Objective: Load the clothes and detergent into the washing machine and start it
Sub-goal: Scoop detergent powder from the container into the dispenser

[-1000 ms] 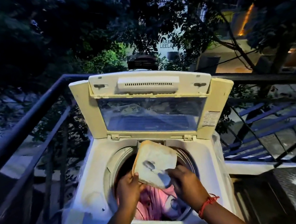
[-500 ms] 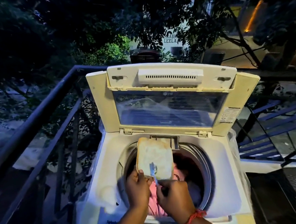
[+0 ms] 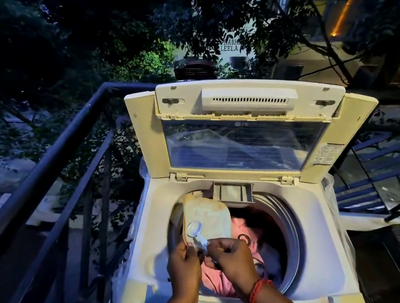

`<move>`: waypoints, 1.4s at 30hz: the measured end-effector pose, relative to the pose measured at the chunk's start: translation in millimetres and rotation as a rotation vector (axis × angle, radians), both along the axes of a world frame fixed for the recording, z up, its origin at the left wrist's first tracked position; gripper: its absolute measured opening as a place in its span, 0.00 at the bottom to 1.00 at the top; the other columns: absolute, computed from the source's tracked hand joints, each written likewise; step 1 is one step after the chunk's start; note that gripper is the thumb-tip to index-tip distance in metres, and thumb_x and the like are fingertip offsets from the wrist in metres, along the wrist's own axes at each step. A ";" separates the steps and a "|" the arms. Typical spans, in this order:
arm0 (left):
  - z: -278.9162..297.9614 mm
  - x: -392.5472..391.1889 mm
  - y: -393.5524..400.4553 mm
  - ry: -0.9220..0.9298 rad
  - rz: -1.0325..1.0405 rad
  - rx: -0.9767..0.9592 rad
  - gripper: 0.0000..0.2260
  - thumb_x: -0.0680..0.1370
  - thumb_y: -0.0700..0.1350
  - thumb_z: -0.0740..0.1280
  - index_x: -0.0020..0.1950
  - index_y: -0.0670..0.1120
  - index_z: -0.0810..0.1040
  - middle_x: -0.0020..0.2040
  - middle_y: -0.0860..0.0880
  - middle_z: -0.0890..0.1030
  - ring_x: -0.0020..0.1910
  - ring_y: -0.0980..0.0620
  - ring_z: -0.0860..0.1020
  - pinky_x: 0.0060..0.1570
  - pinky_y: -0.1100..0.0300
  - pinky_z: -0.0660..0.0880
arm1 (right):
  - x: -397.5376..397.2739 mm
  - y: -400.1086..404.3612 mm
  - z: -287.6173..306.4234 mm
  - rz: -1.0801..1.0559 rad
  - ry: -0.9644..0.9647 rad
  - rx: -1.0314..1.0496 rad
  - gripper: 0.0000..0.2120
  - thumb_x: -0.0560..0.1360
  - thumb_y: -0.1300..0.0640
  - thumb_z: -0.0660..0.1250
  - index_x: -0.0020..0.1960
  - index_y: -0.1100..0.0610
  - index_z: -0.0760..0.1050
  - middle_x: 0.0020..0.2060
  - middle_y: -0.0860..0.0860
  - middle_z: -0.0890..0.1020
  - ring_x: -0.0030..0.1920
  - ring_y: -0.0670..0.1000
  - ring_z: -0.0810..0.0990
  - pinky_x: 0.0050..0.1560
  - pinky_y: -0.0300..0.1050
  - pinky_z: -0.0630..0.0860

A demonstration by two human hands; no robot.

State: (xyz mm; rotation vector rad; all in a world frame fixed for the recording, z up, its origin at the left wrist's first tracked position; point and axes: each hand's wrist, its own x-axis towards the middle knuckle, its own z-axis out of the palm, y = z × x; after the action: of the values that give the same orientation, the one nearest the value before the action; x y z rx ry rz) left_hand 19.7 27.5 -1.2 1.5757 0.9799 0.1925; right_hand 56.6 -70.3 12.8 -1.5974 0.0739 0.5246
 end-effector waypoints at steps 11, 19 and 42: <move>-14.7 -2.6 19.7 -0.048 0.081 -0.399 0.09 0.81 0.33 0.58 0.44 0.34 0.76 0.41 0.35 0.80 0.40 0.42 0.79 0.38 0.58 0.81 | 45.6 -13.5 10.9 -0.230 0.108 0.264 0.10 0.75 0.67 0.67 0.35 0.63 0.79 0.29 0.55 0.76 0.29 0.46 0.72 0.32 0.35 0.69; -3.2 -11.6 41.6 -0.119 0.105 -0.534 0.09 0.81 0.32 0.56 0.58 0.36 0.73 0.50 0.36 0.78 0.41 0.44 0.77 0.28 0.67 0.78 | 113.3 -43.6 -4.5 -0.194 -0.131 -0.284 0.11 0.71 0.56 0.71 0.33 0.61 0.80 0.27 0.57 0.81 0.28 0.50 0.75 0.31 0.46 0.75; -4.1 7.4 50.7 -0.078 0.079 -0.560 0.10 0.81 0.33 0.59 0.60 0.35 0.75 0.50 0.38 0.81 0.46 0.44 0.80 0.41 0.62 0.81 | 132.4 -65.7 -19.1 0.285 -0.878 -0.920 0.05 0.70 0.58 0.70 0.35 0.55 0.77 0.29 0.53 0.80 0.28 0.54 0.78 0.27 0.44 0.70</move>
State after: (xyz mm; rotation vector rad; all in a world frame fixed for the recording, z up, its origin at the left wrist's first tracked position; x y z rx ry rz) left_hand 27.2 78.2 -5.3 1.0117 0.9351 0.0262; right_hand 189.0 -136.0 -6.3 -2.6352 -0.6693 -0.0832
